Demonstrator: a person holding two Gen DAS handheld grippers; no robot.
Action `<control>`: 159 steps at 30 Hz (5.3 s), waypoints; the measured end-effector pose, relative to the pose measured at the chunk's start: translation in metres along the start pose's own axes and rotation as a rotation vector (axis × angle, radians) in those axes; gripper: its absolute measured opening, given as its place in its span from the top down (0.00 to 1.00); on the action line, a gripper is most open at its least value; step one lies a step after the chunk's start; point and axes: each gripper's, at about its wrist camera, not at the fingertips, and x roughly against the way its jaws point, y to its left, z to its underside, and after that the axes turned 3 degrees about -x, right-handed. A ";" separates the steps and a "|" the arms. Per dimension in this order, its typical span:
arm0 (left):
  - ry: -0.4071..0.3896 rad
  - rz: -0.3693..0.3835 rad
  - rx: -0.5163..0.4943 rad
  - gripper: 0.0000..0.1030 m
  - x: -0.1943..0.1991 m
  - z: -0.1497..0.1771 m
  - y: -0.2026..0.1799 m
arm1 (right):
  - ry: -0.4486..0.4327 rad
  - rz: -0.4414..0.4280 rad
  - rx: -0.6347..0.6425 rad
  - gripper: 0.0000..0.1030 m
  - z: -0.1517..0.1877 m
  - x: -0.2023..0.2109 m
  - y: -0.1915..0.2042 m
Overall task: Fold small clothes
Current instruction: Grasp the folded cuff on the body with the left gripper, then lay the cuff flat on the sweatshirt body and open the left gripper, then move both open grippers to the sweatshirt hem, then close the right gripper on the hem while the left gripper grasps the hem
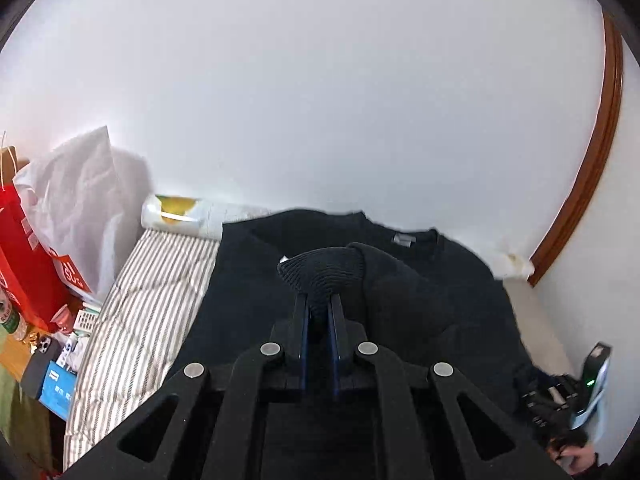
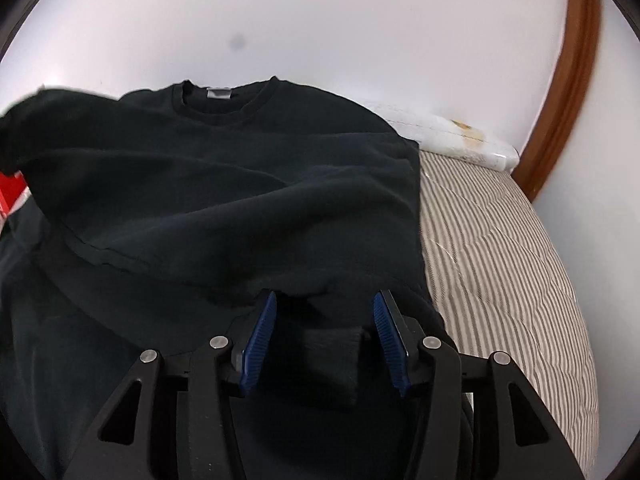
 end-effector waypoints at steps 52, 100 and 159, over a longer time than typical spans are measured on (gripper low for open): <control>0.225 -0.161 -0.047 0.49 -0.067 0.082 0.057 | -0.008 0.020 -0.066 0.47 0.023 0.023 -0.025; 0.236 -0.074 -0.018 0.49 0.122 0.224 0.012 | -0.036 0.091 -0.133 0.20 0.163 0.200 -0.019; 0.146 -0.060 0.104 0.89 0.206 0.293 0.037 | -0.006 -0.124 -0.287 0.92 0.224 0.214 -0.051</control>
